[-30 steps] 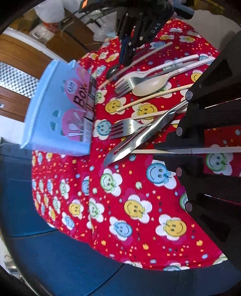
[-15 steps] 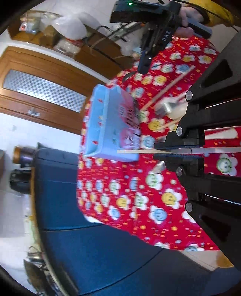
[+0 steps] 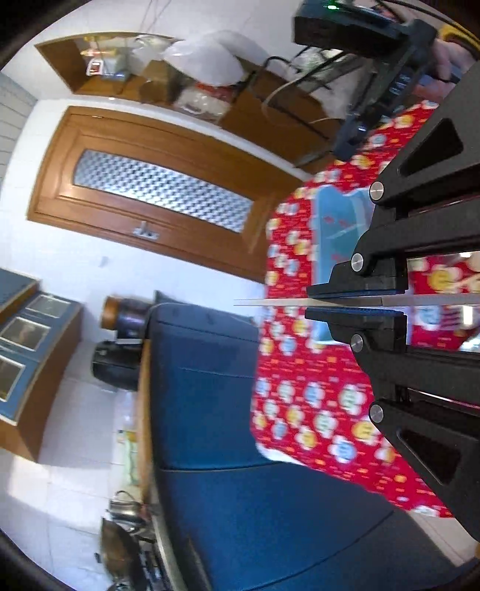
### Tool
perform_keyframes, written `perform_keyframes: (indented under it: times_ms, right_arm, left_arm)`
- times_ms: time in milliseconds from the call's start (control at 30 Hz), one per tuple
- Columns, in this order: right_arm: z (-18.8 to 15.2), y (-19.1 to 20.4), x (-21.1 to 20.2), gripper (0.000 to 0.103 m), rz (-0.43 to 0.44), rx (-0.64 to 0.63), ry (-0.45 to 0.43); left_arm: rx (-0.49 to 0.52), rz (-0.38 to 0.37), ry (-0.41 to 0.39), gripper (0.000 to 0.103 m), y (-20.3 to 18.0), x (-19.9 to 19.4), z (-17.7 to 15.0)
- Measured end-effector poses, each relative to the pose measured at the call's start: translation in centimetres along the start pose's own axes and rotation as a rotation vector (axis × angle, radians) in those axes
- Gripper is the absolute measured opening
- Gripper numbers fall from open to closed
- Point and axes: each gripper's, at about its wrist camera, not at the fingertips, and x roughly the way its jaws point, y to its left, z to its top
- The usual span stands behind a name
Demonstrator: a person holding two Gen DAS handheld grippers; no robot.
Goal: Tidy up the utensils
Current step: 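Lower the chopstick and black spoon into the blue caddy and open both tools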
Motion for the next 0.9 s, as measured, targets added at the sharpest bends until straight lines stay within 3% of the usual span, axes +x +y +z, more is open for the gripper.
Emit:
perform_keyframes:
  times_ms: [267, 500, 900]
  right_arm:
    - [1.6, -1.1, 2.8, 0.008, 0.012, 0.011, -0.076]
    - [1.9, -2.2, 5.6, 0.008, 0.007, 0.016, -0.132]
    - [0.2, -2.6, 8.2, 0.008, 0.011, 0.019, -0.139]
  left_arm:
    - [0.016, 0.04, -0.169, 0.004, -1.1, 2.9, 3.2]
    - [0.024, 0.095, -0.246, 0.004, -1.1, 6.2, 2.9]
    - [0.021, 0.136, -0.208, 0.005, 0.5, 9.1, -0.8]
